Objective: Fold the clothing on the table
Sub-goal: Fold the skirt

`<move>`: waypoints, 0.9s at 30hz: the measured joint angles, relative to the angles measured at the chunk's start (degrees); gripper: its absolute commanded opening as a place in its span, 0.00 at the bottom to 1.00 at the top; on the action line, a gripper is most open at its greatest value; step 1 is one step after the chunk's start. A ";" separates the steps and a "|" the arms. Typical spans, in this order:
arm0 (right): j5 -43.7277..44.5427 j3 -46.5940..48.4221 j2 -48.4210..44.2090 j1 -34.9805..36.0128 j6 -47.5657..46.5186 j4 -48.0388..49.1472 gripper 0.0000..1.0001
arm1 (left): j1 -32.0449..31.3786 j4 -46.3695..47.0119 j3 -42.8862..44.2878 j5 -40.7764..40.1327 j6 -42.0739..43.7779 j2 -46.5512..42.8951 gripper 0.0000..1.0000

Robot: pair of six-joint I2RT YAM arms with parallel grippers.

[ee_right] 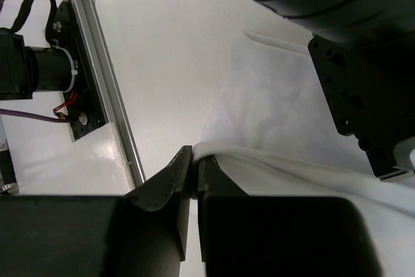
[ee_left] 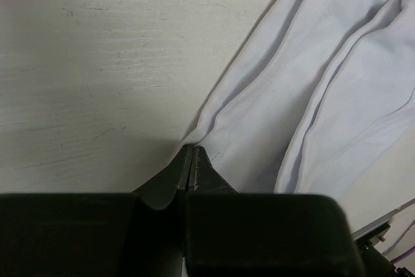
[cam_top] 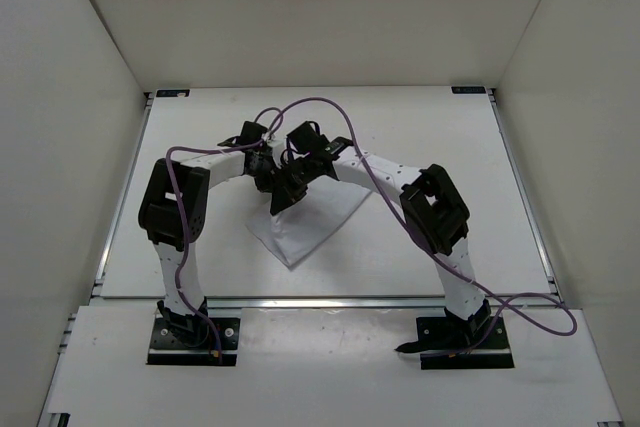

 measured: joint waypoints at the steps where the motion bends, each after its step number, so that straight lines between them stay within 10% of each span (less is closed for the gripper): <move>1: -0.20 -0.09 0.00 0.00 0.35 0.52 0.00 | 0.02 0.00 -0.02 0.09 0.02 0.00 0.00; 13: -1.07 8.94 5.22 0.55 1.11 -4.46 0.01 | 2.05 0.24 -1.01 3.43 -0.04 0.00 0.00; 18: -0.85 9.22 5.49 0.66 1.01 -4.83 0.66 | 2.29 0.72 -1.57 3.74 -0.02 -0.24 0.00; 27: 2.47 -7.65 -7.28 -2.29 4.79 4.87 0.82 | 2.95 -4.70 -1.79 0.11 3.58 -2.71 0.03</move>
